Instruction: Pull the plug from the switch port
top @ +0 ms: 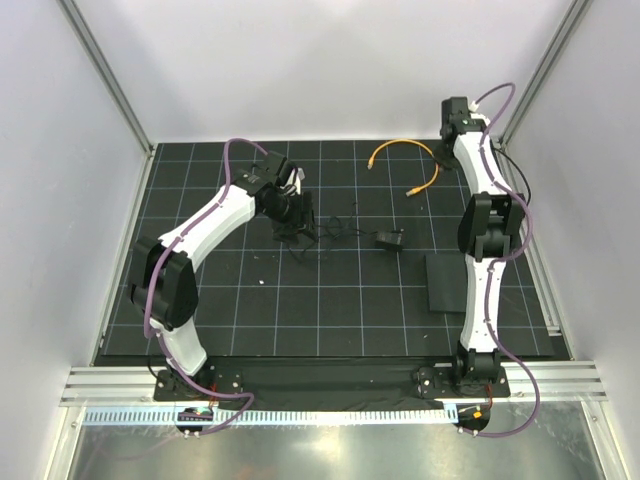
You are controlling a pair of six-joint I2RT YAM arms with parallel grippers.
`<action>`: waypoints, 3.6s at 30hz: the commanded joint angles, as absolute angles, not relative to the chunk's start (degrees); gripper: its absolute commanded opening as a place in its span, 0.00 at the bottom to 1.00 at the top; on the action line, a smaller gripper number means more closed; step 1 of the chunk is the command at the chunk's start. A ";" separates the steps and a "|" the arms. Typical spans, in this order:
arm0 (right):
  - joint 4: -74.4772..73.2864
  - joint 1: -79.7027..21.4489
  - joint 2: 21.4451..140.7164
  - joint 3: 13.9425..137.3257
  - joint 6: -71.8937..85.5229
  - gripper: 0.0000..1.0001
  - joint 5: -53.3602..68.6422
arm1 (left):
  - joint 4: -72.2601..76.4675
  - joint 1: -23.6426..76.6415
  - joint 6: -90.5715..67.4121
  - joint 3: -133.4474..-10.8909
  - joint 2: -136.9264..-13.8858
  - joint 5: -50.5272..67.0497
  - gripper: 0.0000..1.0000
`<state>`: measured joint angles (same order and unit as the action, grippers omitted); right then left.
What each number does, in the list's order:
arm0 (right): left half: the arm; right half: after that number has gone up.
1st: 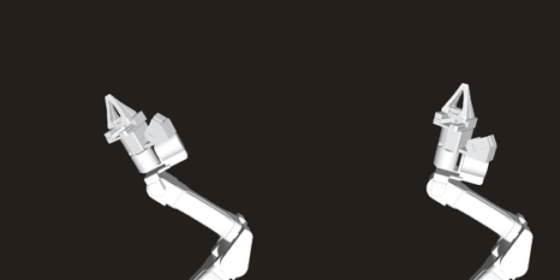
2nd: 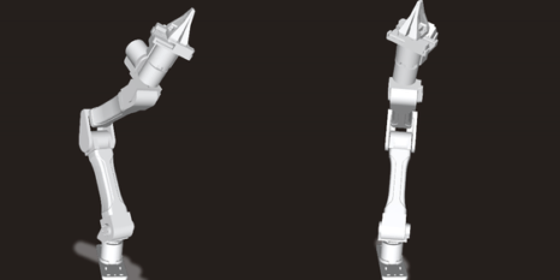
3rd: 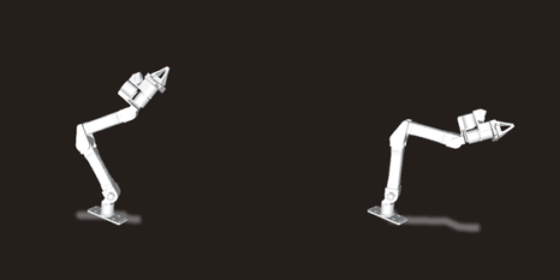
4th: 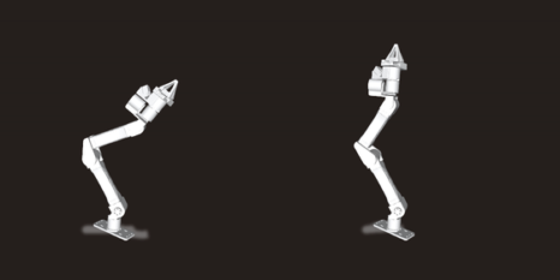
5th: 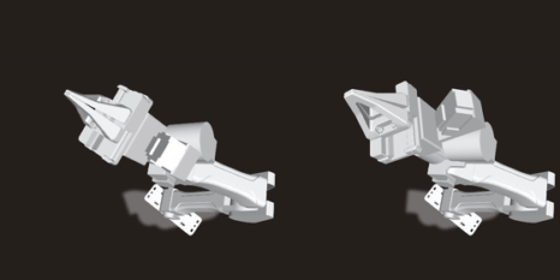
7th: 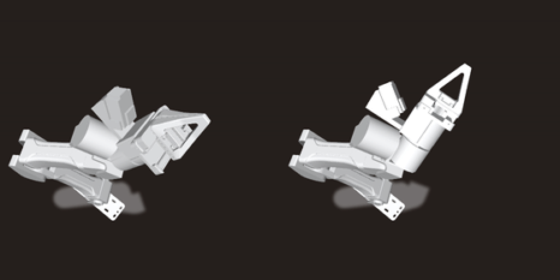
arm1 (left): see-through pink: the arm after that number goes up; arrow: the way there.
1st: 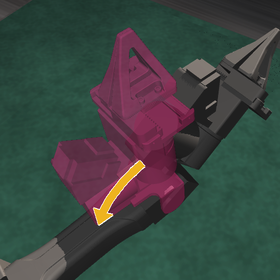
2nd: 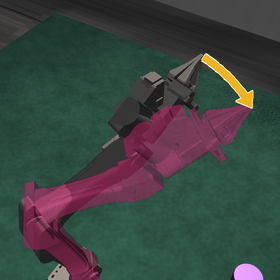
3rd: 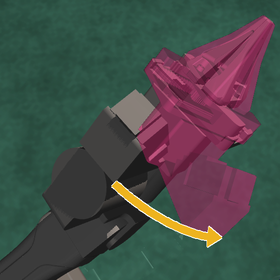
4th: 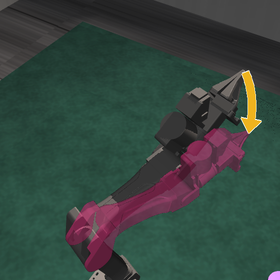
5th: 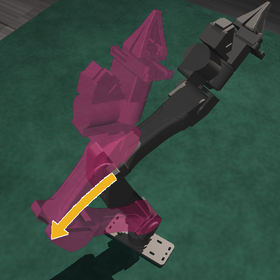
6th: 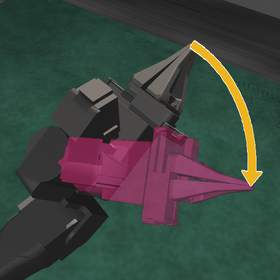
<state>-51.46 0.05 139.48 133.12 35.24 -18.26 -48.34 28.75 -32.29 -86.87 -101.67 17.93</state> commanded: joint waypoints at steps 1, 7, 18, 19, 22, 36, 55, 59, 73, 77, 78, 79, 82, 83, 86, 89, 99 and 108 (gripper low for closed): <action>-50.80 -3.07 128.68 132.72 39.64 0.01 -19.51 | -48.25 28.48 -31.73 -88.16 -100.11 19.42 0.59; -50.27 -7.99 124.02 135.25 36.49 0.01 -25.47 | -48.16 28.48 -31.55 -87.72 -99.76 19.86 0.59; -52.03 -15.81 119.10 138.26 33.21 0.01 -29.79 | -47.64 28.48 -31.64 -85.78 -98.97 20.57 0.59; -51.68 -17.21 118.92 137.99 33.31 0.01 -30.23 | -47.46 28.39 -31.64 -85.78 -99.05 20.57 0.59; -52.11 -18.98 120.32 138.69 33.39 0.01 -30.67 | -47.46 28.48 -31.64 -85.96 -98.96 20.39 0.59; -40.79 -21.36 133.06 137.28 33.22 0.06 -27.60 | -49.30 28.48 -31.90 -85.08 -95.71 18.37 0.59; -39.81 -21.01 136.87 142.83 30.60 0.56 -20.22 | -49.92 28.48 -30.41 -85.34 -94.83 17.22 0.58; -46.21 -18.20 129.49 135.30 31.54 0.58 -18.82 | -48.35 29.44 -30.50 -87.27 -97.55 18.89 0.57; -62.23 7.72 88.38 85.20 37.00 0.58 -2.10 | -44.73 43.58 -35.07 -101.41 -114.06 22.41 0.38; -61.09 15.71 78.50 68.52 38.32 0.57 2.97 | -44.30 48.07 -35.77 -108.35 -119.17 22.24 0.38; -59.78 16.60 77.36 66.12 38.67 0.57 4.38 | -43.08 49.47 -36.21 -109.15 -120.05 22.41 0.38; -59.24 17.22 76.47 64.09 38.93 0.57 5.44 | -42.37 50.00 -37.86 -110.12 -121.36 23.46 0.38; -56.17 17.84 75.32 58.28 39.20 0.57 6.68 | -39.56 51.76 -40.16 -113.72 -125.85 24.78 0.39; -55.64 18.28 75.76 56.44 39.29 0.57 6.77 | -39.20 52.12 -40.51 -114.77 -128.47 24.96 0.40; -53.79 20.65 77.34 54.76 38.67 0.57 7.21 | -38.41 53.35 -42.70 -119.87 -132.44 24.96 0.39; -53.44 22.67 80.50 55.10 37.97 0.55 6.60 | -38.06 53.96 -45.17 -123.22 -136.66 24.44 0.38; -55.99 25.05 83.23 56.34 35.77 0.33 -4.04 | -38.76 55.19 -46.41 -126.38 -140.62 18.72 0.17; -52.65 25.05 85.60 51.33 34.19 0.15 -4.13 | -38.58 56.51 -45.26 -128.84 -144.05 18.19 0.14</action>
<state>-53.91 24.86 85.01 53.06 35.22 -3.09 -39.44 55.72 -46.06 -126.28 -142.65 18.98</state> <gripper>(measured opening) 0.154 0.145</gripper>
